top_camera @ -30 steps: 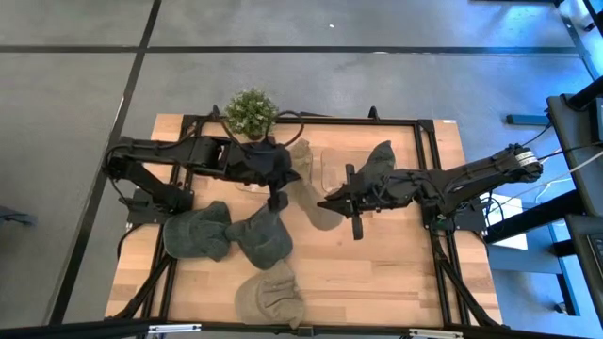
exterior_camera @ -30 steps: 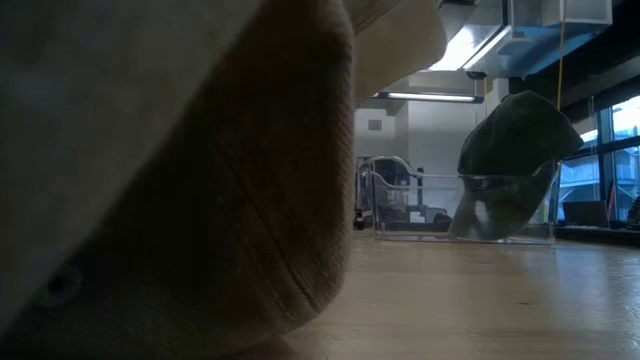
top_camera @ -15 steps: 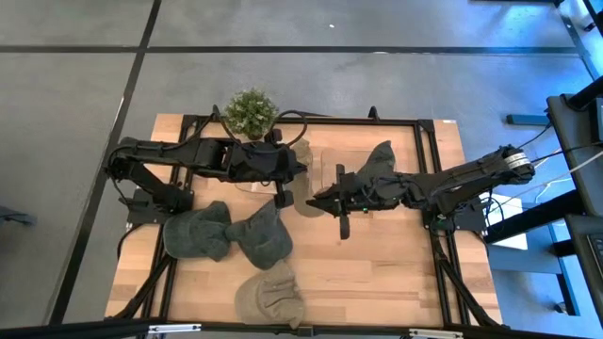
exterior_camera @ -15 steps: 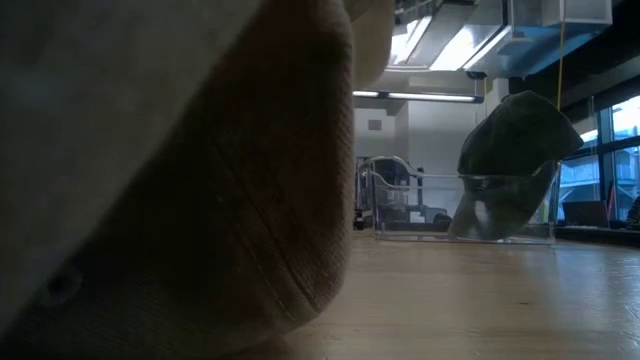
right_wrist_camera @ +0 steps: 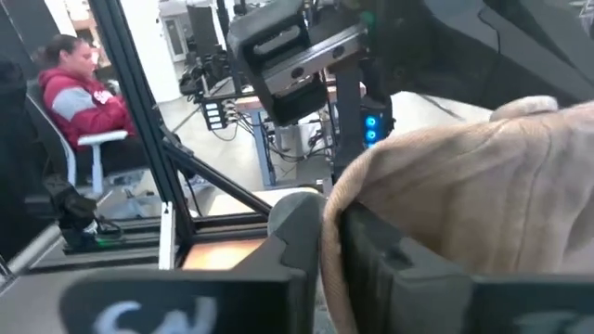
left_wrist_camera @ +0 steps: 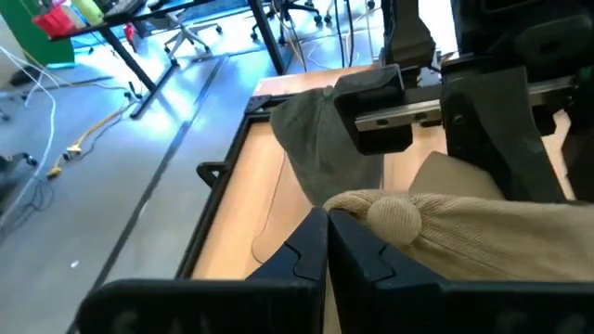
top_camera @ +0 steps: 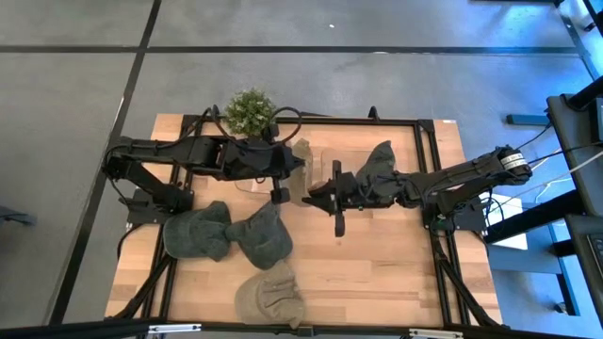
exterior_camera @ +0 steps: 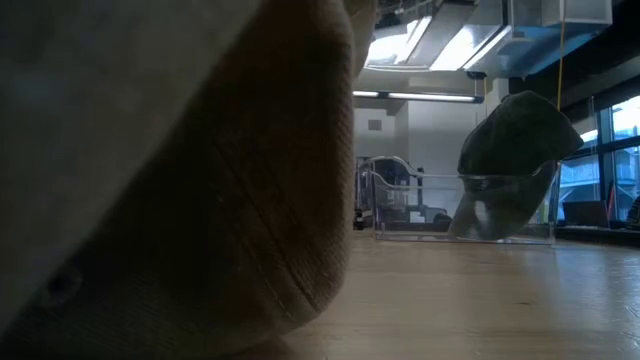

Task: Pick & Place hat
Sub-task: Put the right brown cap into the left transparent bin

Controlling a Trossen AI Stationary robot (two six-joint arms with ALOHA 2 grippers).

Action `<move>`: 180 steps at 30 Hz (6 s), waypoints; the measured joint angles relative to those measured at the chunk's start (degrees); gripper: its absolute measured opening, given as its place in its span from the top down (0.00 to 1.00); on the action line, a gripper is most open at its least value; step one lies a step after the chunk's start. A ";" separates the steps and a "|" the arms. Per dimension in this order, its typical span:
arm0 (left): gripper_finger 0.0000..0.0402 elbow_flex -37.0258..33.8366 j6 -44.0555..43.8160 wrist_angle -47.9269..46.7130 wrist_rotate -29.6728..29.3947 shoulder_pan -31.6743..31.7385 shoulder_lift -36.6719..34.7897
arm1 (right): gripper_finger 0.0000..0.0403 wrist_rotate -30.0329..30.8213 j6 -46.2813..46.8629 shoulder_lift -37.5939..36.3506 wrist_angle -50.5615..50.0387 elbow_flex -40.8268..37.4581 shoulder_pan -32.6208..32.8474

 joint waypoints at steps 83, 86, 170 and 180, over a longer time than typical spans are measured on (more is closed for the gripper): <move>0.99 -19.99 47.01 -8.22 25.67 22.04 -15.19 | 0.37 23.77 -14.17 -14.66 -9.52 -0.02 2.15; 0.99 -21.95 49.26 -4.99 23.04 22.21 -14.64 | 0.37 23.78 -12.50 -14.64 -9.58 -0.02 1.39; 0.61 -23.23 16.34 8.81 2.28 -0.91 2.05 | 0.37 17.05 -6.80 -13.22 -24.30 0.00 0.46; 0.61 -23.23 12.98 4.25 10.40 0.92 2.05 | 0.37 17.00 -7.04 -13.22 -24.63 0.00 0.46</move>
